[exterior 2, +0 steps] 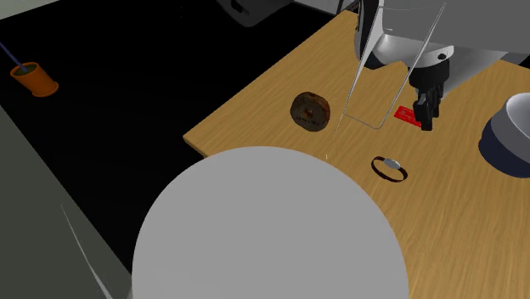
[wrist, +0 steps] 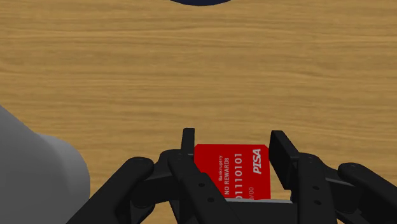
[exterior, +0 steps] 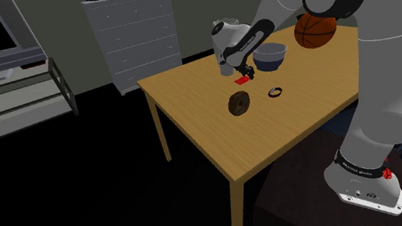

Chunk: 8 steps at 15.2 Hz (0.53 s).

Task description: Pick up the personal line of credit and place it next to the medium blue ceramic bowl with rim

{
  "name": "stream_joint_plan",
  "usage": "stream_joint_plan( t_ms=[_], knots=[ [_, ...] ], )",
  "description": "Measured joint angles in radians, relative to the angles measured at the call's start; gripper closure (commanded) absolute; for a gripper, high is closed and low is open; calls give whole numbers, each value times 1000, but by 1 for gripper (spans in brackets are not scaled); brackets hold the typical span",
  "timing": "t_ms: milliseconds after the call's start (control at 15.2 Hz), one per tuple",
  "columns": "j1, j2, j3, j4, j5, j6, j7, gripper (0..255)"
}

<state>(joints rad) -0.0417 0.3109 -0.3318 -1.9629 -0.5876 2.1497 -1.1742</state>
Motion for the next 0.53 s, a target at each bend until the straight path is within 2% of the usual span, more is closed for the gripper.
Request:
stream_joint_plan(
  t_ms=[66,132,528],
  knots=[
    [0,0,0,0,0,0,0,255],
    [0,0,0,0,0,0,0,0],
    [0,0,0,0,0,0,0,0]
  ],
)
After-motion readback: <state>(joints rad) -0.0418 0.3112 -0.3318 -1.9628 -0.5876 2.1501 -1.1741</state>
